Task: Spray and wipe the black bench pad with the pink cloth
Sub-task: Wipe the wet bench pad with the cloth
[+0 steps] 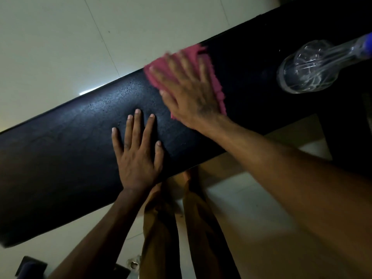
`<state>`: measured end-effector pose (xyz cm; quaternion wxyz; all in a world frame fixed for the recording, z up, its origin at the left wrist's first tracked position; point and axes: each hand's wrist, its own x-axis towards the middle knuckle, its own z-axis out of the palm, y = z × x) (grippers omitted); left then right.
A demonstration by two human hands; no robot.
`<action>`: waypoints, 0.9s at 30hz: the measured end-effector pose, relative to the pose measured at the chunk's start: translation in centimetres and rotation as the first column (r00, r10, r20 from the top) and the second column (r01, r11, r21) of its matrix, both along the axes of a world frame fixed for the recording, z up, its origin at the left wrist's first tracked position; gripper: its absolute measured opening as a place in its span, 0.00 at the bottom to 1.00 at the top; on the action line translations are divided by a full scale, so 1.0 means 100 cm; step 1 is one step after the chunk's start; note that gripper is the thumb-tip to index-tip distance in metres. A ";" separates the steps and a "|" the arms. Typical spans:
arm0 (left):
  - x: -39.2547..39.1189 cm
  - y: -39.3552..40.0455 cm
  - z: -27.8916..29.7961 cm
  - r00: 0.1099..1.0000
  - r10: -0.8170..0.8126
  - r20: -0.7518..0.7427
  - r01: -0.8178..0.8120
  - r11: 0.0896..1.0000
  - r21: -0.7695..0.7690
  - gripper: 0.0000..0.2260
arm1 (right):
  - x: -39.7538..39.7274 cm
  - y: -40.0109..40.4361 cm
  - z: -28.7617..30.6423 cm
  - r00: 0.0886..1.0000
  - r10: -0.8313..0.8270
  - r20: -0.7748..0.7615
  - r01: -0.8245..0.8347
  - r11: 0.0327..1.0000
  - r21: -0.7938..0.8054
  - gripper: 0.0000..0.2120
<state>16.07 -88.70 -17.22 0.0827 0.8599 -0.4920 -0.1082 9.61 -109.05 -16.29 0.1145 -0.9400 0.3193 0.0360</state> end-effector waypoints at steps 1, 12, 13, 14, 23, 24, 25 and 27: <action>0.000 0.000 0.001 1.000 -0.001 -0.010 0.002 1.000 0.003 0.27 | -0.005 -0.007 0.001 0.987 0.158 -0.016 -0.157 0.987 0.031 0.26; 0.000 0.001 0.001 0.999 -0.003 -0.037 0.004 1.000 0.015 0.28 | -0.044 0.006 0.004 0.941 -0.337 0.009 0.338 0.941 -0.014 0.25; 0.000 0.000 0.001 0.999 -0.006 -0.040 0.006 1.000 0.015 0.27 | -0.059 0.024 0.004 0.975 -0.223 0.004 0.223 0.975 0.000 0.25; 0.001 0.000 0.001 0.999 -0.011 -0.045 0.012 1.000 0.018 0.27 | -0.077 0.037 0.004 0.990 -0.141 0.002 0.141 0.990 0.015 0.25; 0.001 0.001 -0.001 0.999 -0.015 -0.035 0.016 1.000 0.025 0.28 | -0.066 0.085 0.000 0.920 -0.393 -0.009 0.392 0.919 -0.028 0.26; 0.001 0.002 0.000 0.999 -0.021 -0.042 0.022 1.000 0.020 0.27 | -0.071 0.084 -0.001 0.983 -0.184 -0.011 0.184 0.983 -0.026 0.26; 0.000 0.001 0.001 0.998 -0.029 -0.048 0.030 0.999 0.020 0.28 | -0.081 0.074 -0.001 1.000 -0.023 -0.008 0.023 0.999 -0.030 0.26; 0.002 -0.001 0.002 0.998 -0.041 -0.052 0.043 0.999 0.034 0.28 | -0.102 0.051 -0.003 1.000 -0.014 0.025 0.015 0.999 -0.032 0.25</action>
